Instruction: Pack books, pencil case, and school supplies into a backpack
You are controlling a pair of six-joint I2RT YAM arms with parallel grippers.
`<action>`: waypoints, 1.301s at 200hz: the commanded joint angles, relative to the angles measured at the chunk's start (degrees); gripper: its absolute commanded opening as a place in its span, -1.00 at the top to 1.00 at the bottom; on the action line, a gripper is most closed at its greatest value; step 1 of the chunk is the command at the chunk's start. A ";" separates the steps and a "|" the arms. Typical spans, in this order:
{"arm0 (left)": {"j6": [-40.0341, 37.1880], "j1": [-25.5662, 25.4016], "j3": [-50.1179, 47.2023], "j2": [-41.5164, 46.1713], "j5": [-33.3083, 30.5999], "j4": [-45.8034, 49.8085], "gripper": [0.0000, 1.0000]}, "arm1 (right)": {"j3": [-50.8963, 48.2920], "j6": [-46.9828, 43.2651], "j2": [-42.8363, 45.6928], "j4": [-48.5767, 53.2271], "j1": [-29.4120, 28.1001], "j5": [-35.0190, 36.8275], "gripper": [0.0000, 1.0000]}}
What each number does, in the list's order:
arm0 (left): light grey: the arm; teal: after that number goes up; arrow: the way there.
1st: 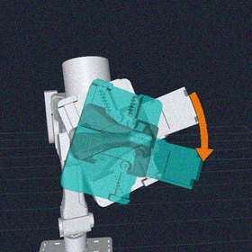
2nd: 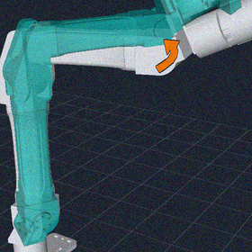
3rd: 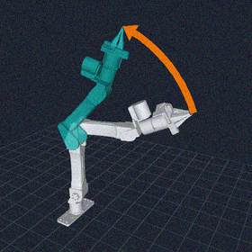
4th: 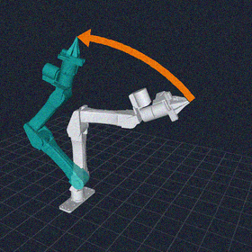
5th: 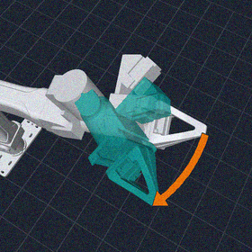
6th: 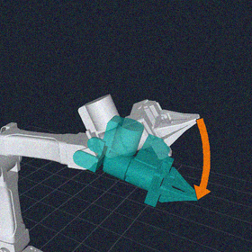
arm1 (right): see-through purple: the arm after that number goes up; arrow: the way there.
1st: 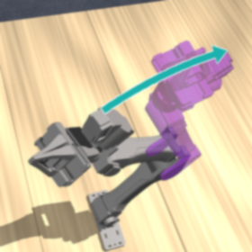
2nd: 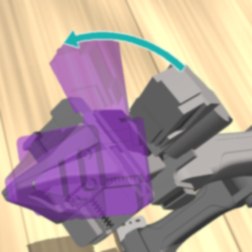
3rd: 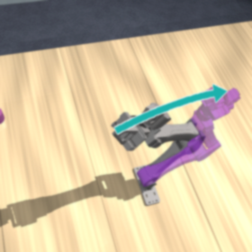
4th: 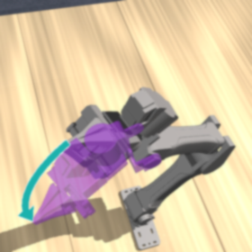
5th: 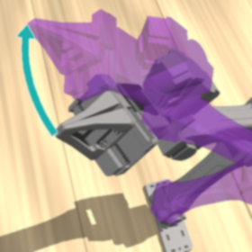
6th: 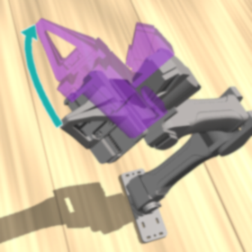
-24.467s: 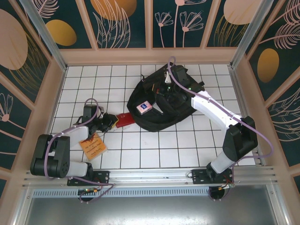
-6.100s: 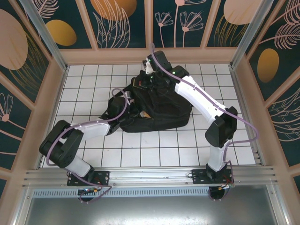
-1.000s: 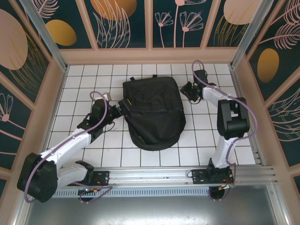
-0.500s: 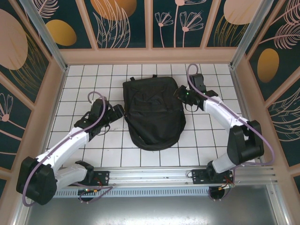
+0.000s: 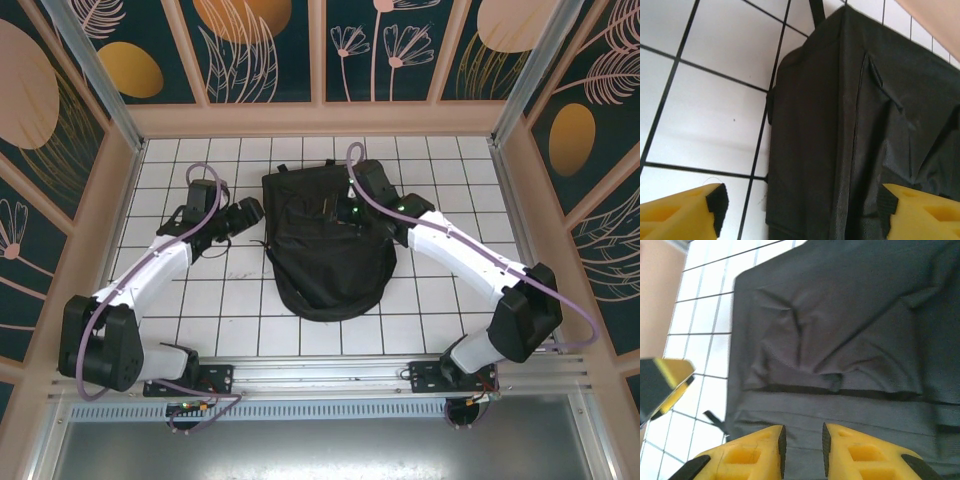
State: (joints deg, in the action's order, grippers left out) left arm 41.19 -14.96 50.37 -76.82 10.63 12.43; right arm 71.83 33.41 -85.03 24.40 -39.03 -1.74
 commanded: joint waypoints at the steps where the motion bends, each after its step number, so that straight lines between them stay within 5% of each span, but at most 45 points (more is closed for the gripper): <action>1: 0.79 -0.03 -3.62 2.74 1.64 0.73 -0.57 | -2.94 1.58 2.10 3.52 2.77 1.65 0.44; 25: 16.50 -0.02 -9.97 7.58 2.23 -1.20 -0.47 | -4.50 2.78 2.68 3.64 2.47 1.48 0.49; 47: 35.47 -0.24 -22.44 15.46 4.82 -17.75 -0.35 | -6.56 4.00 3.05 1.35 2.44 0.08 0.53; 63: 39.36 -0.82 -24.62 19.88 0.60 -21.39 -0.43 | -6.82 4.04 2.71 0.23 2.27 -1.71 0.55; 80: 36.55 -0.77 -20.15 21.24 -4.35 -14.43 -0.67 | -4.94 1.50 1.44 1.06 0.88 -2.62 0.53; 108: 27.56 -0.36 -12.18 18.54 -10.57 -3.87 -0.70 | -3.91 -2.60 1.67 2.40 -2.79 2.27 0.46; 128: 20.62 0.39 -6.39 11.22 -8.78 -2.97 -0.70 | -7.45 0.94 4.87 3.60 -1.43 9.78 0.42; 167: 3.69 0.55 13.41 -8.15 -10.65 -5.39 -0.80 | -21.36 8.53 16.61 1.22 3.27 6.25 0.46; 200: -7.70 0.63 41.18 -32.15 -0.50 1.42 -0.80 | -30.36 14.00 27.11 4.31 0.99 3.61 0.48; 226: -9.58 0.63 54.81 -45.80 7.52 0.03 -0.81 | -36.59 17.30 37.47 7.61 -0.59 2.88 0.49; 260: -10.20 0.48 70.73 -61.15 20.77 0.47 -0.80 | -40.06 15.72 40.59 9.66 -1.26 -8.27 0.48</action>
State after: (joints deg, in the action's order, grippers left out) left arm 34.46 -14.57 112.09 -129.67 19.29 10.37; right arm 33.80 47.99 -44.66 31.07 -39.33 -2.55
